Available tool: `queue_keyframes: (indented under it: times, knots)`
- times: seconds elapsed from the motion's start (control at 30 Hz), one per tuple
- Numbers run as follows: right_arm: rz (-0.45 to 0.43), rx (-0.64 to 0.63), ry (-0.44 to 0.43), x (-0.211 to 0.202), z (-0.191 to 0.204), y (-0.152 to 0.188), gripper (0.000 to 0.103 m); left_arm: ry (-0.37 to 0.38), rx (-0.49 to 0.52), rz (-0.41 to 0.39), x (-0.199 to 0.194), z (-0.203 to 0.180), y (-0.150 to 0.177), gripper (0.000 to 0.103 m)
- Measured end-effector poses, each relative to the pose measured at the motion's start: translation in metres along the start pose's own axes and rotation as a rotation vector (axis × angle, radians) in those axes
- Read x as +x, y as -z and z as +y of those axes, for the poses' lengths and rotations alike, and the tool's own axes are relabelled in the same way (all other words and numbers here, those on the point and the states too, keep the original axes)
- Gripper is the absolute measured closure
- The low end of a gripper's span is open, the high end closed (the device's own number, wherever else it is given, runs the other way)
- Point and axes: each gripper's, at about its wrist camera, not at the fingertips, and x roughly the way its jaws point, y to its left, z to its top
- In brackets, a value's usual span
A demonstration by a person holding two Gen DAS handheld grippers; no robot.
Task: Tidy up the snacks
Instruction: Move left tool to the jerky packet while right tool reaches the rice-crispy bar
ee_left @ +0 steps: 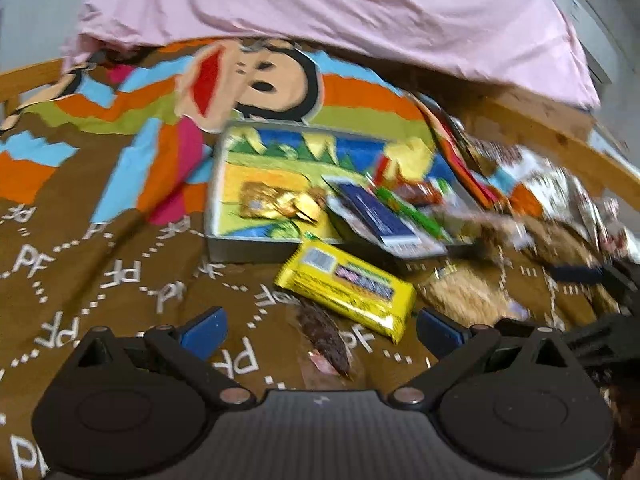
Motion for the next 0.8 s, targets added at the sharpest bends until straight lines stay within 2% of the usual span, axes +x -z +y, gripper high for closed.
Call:
queue_keyframes:
  times: [0.1,0.2,0.37,0.5,0.8]
  knots:
    - [0.027,-0.001,-0.018,0.014,-0.007,0.003,0.001,0.019,0.036,0.027,0.008,-0.004,0.003,0.000]
    - [0.067,0.051,-0.056,0.028,-0.014,0.005,0.001,0.051,0.051,0.042,0.015,-0.007,0.004,0.000]
    - [0.108,0.054,-0.063,0.038,-0.011,0.007,0.001,0.186,-0.024,0.085,0.030,-0.001,0.003,0.001]
    - [0.106,0.014,-0.056,0.040,-0.004,0.006,0.001,0.137,-0.076,0.137,0.043,0.003,0.003,0.001]
    - [0.096,-0.070,-0.025,0.039,0.008,0.008,0.001,0.040,0.071,0.181,0.059,-0.013,0.004,0.001]
